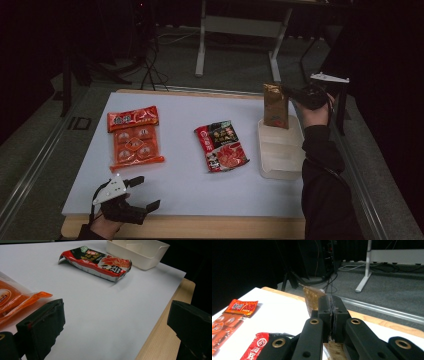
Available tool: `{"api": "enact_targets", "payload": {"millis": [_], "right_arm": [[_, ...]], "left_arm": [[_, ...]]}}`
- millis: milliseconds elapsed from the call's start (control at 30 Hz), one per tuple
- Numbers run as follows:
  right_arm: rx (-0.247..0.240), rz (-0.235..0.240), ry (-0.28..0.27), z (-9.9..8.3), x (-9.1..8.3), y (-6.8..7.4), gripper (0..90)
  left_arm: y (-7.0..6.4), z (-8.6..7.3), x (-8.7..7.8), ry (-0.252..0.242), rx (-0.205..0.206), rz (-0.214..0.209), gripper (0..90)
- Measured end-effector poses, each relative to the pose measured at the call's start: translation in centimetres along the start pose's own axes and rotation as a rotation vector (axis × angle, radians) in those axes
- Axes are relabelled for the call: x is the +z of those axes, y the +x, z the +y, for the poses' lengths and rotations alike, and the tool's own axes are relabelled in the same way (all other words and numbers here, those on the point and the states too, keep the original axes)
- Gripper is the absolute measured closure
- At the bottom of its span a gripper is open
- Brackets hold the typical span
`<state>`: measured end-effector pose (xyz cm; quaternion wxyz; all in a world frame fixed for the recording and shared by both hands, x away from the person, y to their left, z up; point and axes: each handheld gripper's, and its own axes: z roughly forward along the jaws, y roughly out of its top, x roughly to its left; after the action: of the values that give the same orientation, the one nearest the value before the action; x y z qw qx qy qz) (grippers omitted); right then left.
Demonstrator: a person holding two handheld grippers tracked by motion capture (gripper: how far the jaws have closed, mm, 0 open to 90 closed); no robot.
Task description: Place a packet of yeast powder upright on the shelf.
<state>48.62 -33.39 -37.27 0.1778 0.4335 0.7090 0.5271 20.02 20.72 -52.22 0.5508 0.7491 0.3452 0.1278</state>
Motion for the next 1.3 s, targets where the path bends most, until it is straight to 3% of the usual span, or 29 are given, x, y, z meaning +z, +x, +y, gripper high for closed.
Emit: {"api": "enact_targets", "payload": {"millis": [167,500,733,867,933,1033,1133,1300], "right_arm": [[0.016,-0.009,0.006,-0.4,-0.3,-0.4,87.8],[0.037,-0.025,0.084,-2.1,0.7,-0.5,87.7],[0.049,-0.092,0.090,-3.0,0.0,-1.5,87.6],[0.084,-0.144,0.082,-3.4,-0.9,-2.4,86.8],[0.102,-0.139,0.075,-3.6,-1.2,-2.7,85.9],[0.094,-0.140,0.074,-3.5,-1.5,-2.6,78.3],[0.055,-0.160,0.083,-3.2,-2.0,-2.0,69.1],[0.047,-0.150,0.045,-2.6,-2.9,-1.3,59.2]], "left_arm": [[0.0,0.0,0.0,-0.001,0.001,-0.001,1.7],[-0.1,0.0,0.1,0.006,0.004,0.000,1.7],[-0.1,0.0,0.1,0.005,0.005,-0.002,1.7],[-0.1,0.0,0.1,0.007,0.007,-0.004,1.7],[-0.1,0.0,0.1,0.005,0.008,-0.004,1.7],[-0.1,0.0,0.1,0.003,0.007,-0.003,1.7],[-0.1,0.0,0.2,0.000,0.008,-0.005,1.7],[-0.1,0.0,0.2,0.003,0.020,-0.001,1.7]]}}
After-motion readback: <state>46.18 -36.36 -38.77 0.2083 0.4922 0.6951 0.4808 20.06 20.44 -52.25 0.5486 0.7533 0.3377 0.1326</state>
